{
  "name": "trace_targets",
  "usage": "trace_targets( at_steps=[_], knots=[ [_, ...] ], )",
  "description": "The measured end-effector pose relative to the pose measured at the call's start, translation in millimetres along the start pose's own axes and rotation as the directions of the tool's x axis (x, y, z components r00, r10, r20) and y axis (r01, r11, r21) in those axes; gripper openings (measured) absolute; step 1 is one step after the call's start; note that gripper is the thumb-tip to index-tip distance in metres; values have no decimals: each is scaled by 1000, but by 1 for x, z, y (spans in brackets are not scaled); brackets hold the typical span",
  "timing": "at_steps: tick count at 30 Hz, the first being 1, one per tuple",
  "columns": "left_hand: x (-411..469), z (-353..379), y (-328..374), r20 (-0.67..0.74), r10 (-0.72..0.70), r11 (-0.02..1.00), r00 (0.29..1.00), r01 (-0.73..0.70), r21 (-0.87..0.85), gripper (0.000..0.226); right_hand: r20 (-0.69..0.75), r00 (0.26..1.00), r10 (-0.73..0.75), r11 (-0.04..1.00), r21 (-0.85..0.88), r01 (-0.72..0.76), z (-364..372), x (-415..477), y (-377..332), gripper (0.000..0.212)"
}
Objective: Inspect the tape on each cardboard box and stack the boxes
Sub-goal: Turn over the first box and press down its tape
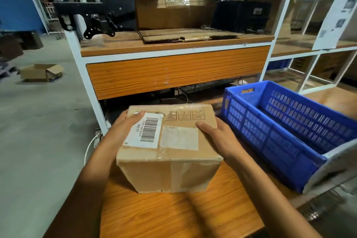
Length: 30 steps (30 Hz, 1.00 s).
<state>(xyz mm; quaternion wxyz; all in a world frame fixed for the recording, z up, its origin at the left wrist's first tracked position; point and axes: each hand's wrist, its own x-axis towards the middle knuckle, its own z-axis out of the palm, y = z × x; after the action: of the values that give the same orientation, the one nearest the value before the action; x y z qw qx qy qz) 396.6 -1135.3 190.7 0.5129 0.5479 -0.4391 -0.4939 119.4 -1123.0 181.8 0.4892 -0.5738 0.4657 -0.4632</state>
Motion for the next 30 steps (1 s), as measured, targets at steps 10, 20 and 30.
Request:
trace_targets(
  at_steps=[10,20,30],
  knots=[
    [-27,13,-27,-74,32,952,997,-53,-302,44,-178,980,-83,995,48,93,0,-15,18,32],
    [-30,4,-73,-9,-105,893,994,91,-441,34,-303,930,208,970,185,-157,-2,-18,67,25],
    [-31,-17,-123,-32,23,998,999,-25,-54,19,-435,893,111,918,-300,-261,21,-32,114,14]
  ],
)
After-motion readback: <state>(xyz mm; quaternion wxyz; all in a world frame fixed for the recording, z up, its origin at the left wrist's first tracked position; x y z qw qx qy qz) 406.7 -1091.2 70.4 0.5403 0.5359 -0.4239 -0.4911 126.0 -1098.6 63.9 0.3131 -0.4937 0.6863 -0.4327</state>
